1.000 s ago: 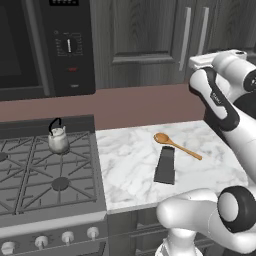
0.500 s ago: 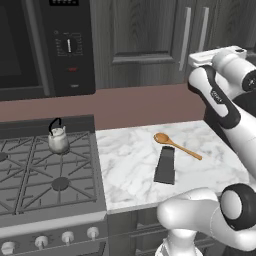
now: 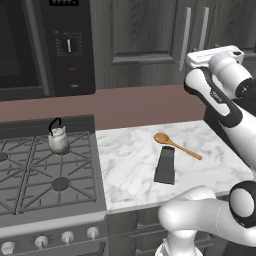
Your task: Pick the pan from the cabinet and place it on the stove. Then turn on the stove burner for the pan.
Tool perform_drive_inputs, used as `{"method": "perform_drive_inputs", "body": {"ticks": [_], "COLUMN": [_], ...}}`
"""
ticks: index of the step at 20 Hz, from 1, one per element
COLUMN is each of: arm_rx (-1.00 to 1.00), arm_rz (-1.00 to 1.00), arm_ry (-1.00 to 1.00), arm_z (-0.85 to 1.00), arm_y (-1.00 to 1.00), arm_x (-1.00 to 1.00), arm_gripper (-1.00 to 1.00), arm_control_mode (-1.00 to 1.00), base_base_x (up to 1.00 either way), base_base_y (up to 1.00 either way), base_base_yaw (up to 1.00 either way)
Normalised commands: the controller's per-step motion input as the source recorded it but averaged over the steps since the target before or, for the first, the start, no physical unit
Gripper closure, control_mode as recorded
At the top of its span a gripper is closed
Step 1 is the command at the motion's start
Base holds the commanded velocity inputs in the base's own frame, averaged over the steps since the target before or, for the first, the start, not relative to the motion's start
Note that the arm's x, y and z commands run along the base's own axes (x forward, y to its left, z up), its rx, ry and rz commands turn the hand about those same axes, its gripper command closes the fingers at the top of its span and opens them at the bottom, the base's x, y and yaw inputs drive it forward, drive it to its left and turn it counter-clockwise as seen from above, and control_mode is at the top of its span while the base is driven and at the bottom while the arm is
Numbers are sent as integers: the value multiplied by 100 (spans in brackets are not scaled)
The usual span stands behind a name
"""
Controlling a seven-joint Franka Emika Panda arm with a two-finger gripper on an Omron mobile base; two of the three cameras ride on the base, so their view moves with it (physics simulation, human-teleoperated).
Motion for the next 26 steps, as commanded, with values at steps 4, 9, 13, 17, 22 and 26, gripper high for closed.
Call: {"method": "perform_drive_inputs", "body": {"ticks": [4, 9, 13, 17, 22, 26], "arm_rx": [0, 0, -1, -5, -9, -8], "arm_rz": [0, 0, 0, -1, -3, -3], "arm_ry": [-2, 0, 10, 12, 11, 6], "arm_z": [0, 1, 16, 22, 6, 0], "arm_y": [0, 0, 9, 17, 35, 39], "arm_x": [0, 9, 9, 0, 0, 1], "arm_gripper": [-100, -100, -100, -100, -100, -100], "arm_control_mode": [-100, -100, -100, -100, -100, -100], "base_base_x": [0, 0, 0, 0, 0, 0], "base_base_y": [0, 0, 0, 0, 0, 0], "base_base_yaw": [0, 0, 0, 0, 0, 0]}}
